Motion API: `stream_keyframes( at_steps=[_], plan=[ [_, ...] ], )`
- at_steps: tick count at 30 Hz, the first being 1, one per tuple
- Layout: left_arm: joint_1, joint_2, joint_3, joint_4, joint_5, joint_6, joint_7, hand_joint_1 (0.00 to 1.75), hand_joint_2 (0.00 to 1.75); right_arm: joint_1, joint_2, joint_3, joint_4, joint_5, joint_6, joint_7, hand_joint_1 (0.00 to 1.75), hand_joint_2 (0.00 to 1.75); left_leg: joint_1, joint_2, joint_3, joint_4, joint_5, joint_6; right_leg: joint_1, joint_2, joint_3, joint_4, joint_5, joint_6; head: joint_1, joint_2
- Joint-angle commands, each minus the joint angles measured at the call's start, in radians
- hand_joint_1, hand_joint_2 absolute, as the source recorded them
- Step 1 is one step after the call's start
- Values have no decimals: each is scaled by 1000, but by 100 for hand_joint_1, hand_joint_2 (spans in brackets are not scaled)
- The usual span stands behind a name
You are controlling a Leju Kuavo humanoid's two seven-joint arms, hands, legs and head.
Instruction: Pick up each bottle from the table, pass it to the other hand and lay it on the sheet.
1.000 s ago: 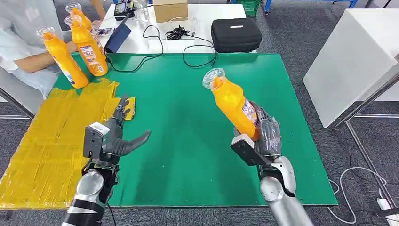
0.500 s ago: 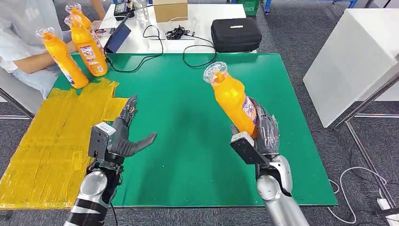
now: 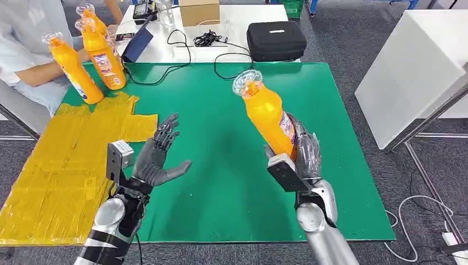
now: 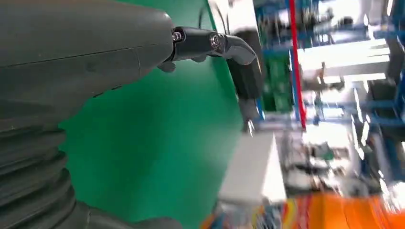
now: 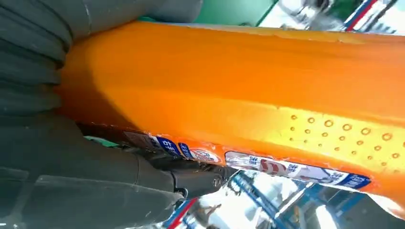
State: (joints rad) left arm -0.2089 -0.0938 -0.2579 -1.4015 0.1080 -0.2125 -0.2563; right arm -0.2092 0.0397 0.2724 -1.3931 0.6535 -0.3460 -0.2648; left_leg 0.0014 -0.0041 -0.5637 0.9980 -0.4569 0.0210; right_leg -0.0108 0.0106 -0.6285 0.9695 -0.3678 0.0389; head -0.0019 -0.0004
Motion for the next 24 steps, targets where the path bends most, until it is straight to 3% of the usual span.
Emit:
stream_keyframes(
  at_steps=[1, 2, 6, 16, 24],
  plan=[
    [-73, 57, -78, 74, 112, -58, 16, 0, 175, -109, 78, 156, 194, -57, 58, -44, 171, 175, 1, 3, 4, -1, -1, -1, 1, 2, 3, -1, 0, -1, 0, 0],
    [-91, 58, -91, 87, 144, -73, 22, 0, 175, -134, 97, 224, 267, -61, 140, -55, 175, 175, 1, 4, 6, 0, -2, -2, 2, 3, 4, 0, -1, -2, 0, 0],
    [-109, 56, -112, 105, 215, -100, 32, 0, 175, -186, 149, 308, 414, -62, 88, -79, 175, 175, 2, 4, 7, -1, -2, -2, 2, 3, 6, -1, -1, -2, 0, 0],
    [-113, 61, -125, 114, 259, -100, 36, 0, 175, -196, 145, 361, 423, -71, 83, -75, 175, 175, 1, 1, 5, -1, -1, -2, 1, 0, 5, 0, -2, -1, 0, 0],
    [-140, 54, -137, 150, 271, -96, 40, 0, 175, -207, 190, 459, 533, -33, 85, -74, 175, 175, 1, 0, 5, -1, -1, -2, 1, -1, 4, 0, -1, -2, 0, 0]
  ],
)
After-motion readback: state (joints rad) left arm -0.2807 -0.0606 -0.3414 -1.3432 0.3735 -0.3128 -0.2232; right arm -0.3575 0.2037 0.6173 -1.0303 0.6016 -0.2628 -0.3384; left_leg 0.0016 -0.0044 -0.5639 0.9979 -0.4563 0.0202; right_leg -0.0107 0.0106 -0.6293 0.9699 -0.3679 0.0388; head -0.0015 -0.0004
